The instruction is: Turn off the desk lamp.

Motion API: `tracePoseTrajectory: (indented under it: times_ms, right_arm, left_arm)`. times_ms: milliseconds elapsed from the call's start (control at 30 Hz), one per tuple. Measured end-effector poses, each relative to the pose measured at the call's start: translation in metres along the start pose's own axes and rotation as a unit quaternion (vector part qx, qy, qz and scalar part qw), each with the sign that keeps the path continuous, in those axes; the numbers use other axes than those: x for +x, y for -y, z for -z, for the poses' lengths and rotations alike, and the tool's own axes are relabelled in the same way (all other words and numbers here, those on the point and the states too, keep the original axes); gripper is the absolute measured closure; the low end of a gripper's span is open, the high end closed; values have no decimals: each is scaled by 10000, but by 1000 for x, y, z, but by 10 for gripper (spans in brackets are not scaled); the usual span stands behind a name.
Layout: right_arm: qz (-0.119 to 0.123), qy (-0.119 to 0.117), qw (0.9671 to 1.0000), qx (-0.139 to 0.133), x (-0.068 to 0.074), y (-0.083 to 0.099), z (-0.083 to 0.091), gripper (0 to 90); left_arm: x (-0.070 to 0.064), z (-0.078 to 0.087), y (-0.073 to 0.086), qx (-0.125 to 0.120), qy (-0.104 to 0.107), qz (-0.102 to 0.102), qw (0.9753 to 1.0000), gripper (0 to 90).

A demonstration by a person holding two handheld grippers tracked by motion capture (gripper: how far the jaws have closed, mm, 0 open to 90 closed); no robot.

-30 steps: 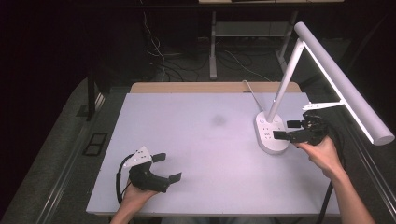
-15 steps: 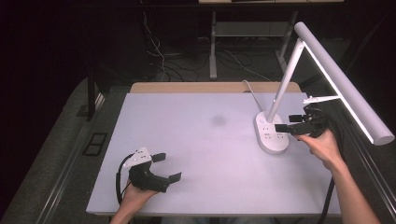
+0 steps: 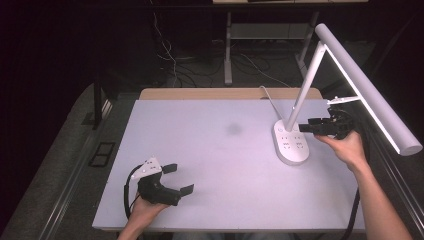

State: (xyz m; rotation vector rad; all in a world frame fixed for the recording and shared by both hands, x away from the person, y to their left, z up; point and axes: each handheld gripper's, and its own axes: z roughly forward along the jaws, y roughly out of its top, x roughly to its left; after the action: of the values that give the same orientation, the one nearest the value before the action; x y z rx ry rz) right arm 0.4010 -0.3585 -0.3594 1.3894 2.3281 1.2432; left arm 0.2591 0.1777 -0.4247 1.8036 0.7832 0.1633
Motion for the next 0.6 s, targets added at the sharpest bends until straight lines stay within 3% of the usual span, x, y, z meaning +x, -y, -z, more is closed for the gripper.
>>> tracePoseTrajectory:
  times_ms: [200,267,300,333,400,600]
  right_arm:
    - [-62,21,10000,35,-10,-1,-8,535]
    - [-84,1,10000,34,-15,0,-11,681]
    - [-84,1,10000,34,-15,0,-11,681]
    - [-72,-15,10000,16,-17,-1,-12,755]
    - [-70,-27,10000,-12,-19,-1,-14,810]
    - [-128,-5,9999,-20,-24,-1,-20,899]
  left_arm:
    - [0,0,0,3,13,-14,10000,0]
    - [0,0,0,-4,9,-8,10000,0]
    - [0,0,0,-13,6,7,10000,0]
    - [0,0,0,-18,8,18,10000,0]
    - [1,0,0,-20,11,22,10000,0]
    - [0,0,0,-17,17,17,10000,0]
